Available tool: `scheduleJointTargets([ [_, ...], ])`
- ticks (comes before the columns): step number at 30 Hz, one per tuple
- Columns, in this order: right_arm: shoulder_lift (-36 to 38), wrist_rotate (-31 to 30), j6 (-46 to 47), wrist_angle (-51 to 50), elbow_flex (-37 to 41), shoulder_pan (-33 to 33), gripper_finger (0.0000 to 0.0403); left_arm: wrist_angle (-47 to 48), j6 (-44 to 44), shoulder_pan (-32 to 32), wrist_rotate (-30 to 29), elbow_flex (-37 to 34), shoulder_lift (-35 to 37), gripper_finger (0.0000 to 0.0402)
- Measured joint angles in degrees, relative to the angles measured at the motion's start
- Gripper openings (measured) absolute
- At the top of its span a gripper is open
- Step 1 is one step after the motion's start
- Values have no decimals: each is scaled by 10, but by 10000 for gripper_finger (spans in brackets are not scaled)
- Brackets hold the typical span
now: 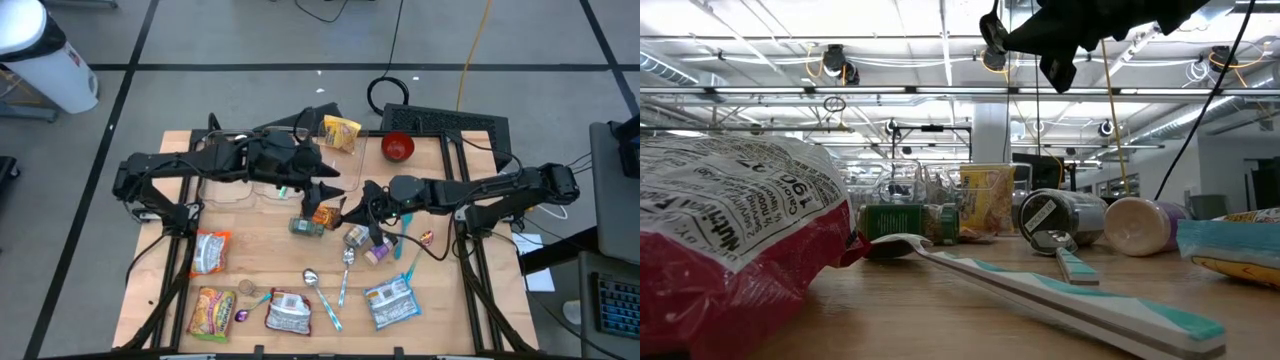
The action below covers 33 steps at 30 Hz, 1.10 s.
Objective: Pick & Place Food Item
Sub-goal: Put the black spoon into the middle transparent bin
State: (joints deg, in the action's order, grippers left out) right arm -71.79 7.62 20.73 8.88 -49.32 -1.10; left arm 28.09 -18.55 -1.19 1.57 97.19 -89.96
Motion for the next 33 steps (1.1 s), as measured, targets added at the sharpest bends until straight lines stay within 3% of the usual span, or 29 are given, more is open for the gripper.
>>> scheduleJointTargets([
  [9,0,0,0,0,0,0,0,-27,-22,12,29,2,-22,266],
  [21,0,0,2,-2,0,4,0,3,-29,17,25,1,-32,255],
  [26,0,-1,8,-2,0,4,0,8,-30,17,12,1,-32,191],
  [33,0,-1,10,-2,0,4,0,9,-18,16,-1,1,-32,56],
])
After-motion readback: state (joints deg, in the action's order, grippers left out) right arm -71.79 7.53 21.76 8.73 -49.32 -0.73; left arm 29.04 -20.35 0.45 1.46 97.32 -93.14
